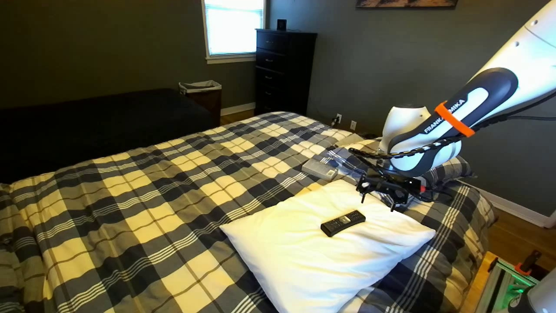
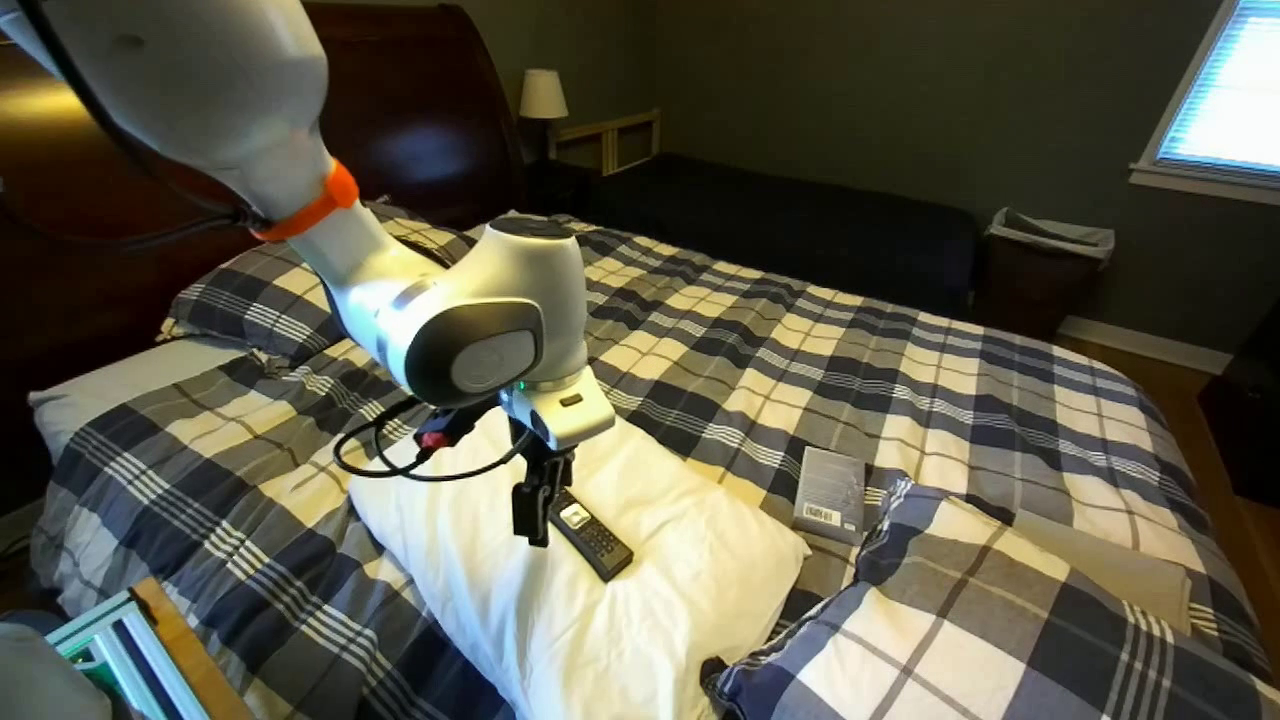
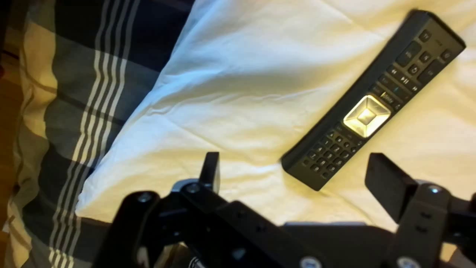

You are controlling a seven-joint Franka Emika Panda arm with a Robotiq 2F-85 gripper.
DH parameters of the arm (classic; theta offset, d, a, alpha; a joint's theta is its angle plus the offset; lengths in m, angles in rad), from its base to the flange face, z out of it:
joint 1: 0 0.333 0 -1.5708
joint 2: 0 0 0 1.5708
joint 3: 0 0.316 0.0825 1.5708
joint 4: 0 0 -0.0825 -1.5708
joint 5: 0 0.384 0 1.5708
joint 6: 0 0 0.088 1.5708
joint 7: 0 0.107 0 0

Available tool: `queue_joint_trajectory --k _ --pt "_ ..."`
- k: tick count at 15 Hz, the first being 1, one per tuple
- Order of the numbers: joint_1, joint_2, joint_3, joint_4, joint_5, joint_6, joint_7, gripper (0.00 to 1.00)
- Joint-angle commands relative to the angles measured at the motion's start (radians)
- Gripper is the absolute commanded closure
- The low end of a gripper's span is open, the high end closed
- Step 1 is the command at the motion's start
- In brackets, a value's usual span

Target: Move the checked pillow to the right, remove the black remote from the white pillow and put it on the bed

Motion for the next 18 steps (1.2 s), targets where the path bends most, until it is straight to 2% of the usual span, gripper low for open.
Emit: queue_joint_trajectory --k 1,5,8,18 --pt "0.03 0.128 0.021 0.044 0.141 0.084 -0.088 0.0" --pt "0.051 0.226 0.024 0.116 0.201 0.108 -0.127 0.0" --pt "0.074 0.296 0.014 0.174 0.202 0.11 -0.127 0.0" --pt "0.071 0.43 0.039 0.302 0.328 0.109 -0.197 0.0"
